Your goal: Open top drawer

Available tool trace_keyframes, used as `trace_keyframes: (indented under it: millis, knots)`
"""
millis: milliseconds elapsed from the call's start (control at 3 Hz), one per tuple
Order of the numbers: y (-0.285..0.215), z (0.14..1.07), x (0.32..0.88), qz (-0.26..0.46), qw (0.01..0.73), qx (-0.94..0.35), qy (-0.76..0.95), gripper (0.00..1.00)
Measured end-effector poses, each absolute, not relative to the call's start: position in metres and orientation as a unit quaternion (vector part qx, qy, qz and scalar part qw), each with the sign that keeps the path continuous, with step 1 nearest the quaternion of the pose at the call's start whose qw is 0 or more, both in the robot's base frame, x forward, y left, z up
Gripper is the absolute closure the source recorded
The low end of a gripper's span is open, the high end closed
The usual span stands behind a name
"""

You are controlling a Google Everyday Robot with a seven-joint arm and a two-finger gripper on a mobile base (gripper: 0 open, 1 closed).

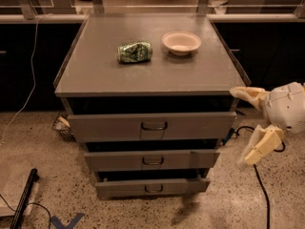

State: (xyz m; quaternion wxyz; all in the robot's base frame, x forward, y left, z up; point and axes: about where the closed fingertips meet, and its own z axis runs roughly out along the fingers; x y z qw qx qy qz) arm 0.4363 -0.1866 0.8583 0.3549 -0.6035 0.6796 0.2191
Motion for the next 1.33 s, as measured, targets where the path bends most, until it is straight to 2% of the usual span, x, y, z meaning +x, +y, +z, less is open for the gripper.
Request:
trace_keyframes:
  millis: [667, 1333]
  knots:
    - [-0.185, 0.854, 0.438, 0.198, 0.349, -0.591, 0.7, 0.0]
    - [-0.186, 0.804, 0.449, 0.165, 0.321, -0.539, 0.761, 0.0]
